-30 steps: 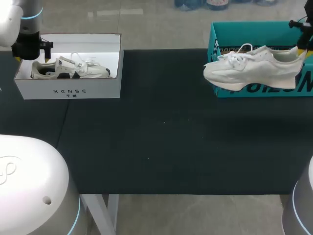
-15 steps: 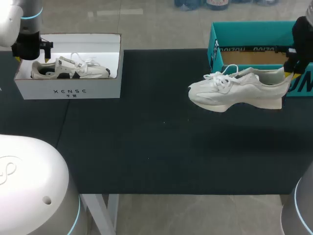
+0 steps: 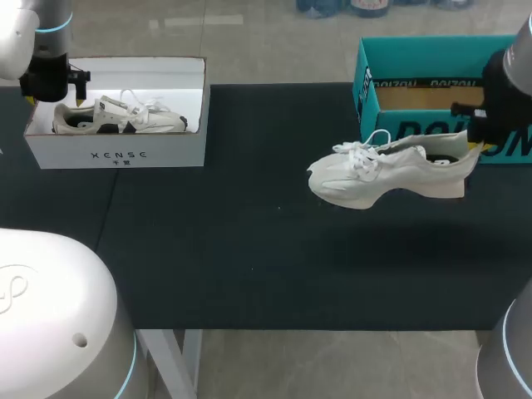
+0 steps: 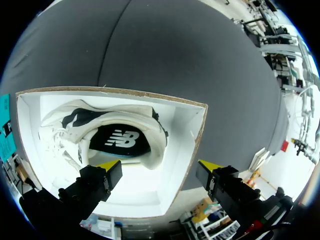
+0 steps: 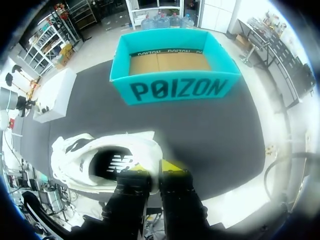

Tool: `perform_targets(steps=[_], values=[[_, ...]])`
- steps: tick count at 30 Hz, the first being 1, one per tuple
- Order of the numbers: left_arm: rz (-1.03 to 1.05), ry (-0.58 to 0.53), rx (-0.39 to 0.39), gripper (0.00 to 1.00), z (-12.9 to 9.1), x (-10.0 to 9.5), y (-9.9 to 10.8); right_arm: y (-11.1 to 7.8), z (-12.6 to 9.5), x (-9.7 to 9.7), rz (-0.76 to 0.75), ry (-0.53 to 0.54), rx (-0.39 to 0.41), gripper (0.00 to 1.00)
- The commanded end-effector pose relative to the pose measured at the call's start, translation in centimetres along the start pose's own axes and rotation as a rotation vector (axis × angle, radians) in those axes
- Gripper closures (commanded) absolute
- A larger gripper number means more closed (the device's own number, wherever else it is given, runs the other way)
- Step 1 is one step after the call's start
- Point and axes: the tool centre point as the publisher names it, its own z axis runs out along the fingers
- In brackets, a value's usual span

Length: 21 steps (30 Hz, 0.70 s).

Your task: Take the shoe out of the shoebox, open the shoe tongue, remove and reinsert the insole, then place the shoe into the shoebox

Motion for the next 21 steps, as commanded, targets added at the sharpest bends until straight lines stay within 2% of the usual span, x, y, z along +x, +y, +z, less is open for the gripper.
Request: perform_targets(steps=[1, 21], values=[[0.001, 0.001, -0.002, 0.0, 0.0, 0.0, -0.1, -0.4, 0.2, 0.3, 0.0, 0.0, -0.05, 1.0], [0.001, 0.001, -0.002, 0.0, 0.0, 0.0, -0.1, -0.8, 2.2, 2.4, -0.027, 0.004, -0.026, 1.0]])
